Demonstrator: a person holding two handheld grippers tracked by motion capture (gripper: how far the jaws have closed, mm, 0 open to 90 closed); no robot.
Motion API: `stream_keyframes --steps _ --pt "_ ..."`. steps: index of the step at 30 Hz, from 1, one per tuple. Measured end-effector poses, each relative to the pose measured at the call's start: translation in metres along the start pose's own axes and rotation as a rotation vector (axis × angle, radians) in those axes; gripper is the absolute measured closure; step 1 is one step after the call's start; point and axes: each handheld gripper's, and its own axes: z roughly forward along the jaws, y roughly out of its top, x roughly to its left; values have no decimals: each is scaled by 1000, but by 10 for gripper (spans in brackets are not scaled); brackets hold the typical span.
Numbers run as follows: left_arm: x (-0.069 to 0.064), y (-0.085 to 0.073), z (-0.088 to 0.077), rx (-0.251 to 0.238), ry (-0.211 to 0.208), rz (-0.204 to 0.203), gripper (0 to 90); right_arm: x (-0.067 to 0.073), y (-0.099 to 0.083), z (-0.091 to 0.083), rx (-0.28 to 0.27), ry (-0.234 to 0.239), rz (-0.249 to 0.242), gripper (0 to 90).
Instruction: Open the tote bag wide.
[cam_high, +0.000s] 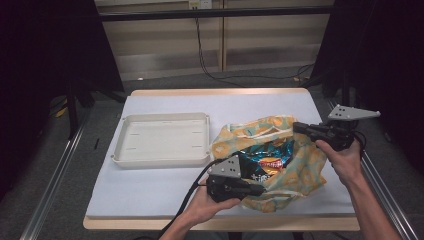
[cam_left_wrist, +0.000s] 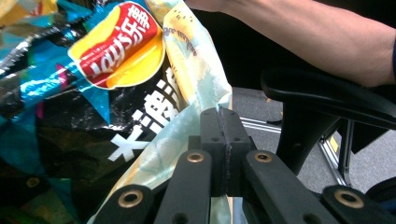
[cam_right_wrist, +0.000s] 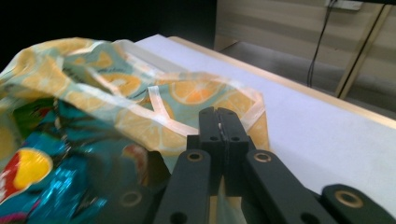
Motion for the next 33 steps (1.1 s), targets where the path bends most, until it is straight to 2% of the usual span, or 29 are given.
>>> stream_keyframes --steps 2,8,13,15,16,18,19,22,23,25,26,27,28,29,30,33 --pt "1 0 0 -13 -8 -1 900 -2 2 1 -8 -2 6 900" --pt "1 0 0 13 -14 17 900 -14 14 18 -43 -26 38 900" --pt "-1 -2 2 31 -23 27 900 -23 20 33 -49 -21 63 900" --pt "0 -4 2 38 -24 30 900 -26 21 39 -38 -28 67 900" --pt "0 -5 2 46 -28 28 900 -29 21 45 -30 -52 63 900" --pt "0 -7 2 52 -26 26 900 -32 21 47 -29 -54 69 900" --pt "0 -7 1 52 -27 29 900 -33 21 48 -26 -53 79 900" --pt "0 -5 -2 24 -36 33 894 -34 18 51 6 -43 67 900" --pt "0 -3 -4 23 -20 33 876 -34 17 51 10 -32 68 900" --pt "1 0 -9 14 -6 30 826 -32 16 50 2 -17 70 870" --pt "1 1 -10 -2 0 27 806 -30 15 48 9 -15 60 793" --pt "2 2 -13 -13 7 26 806 -30 15 48 9 -15 60 793" --pt "2 3 -14 -26 20 22 743 -29 14 44 8 -10 67 694" --pt "3 4 -16 -25 35 23 743 -29 14 44 8 -10 67 694" --pt "4 5 -19 -48 31 10 710 -27 16 39 -6 -24 74 590" --pt "8 8 -26 -61 62 2 699 -27 18 33 -16 -11 69 563"
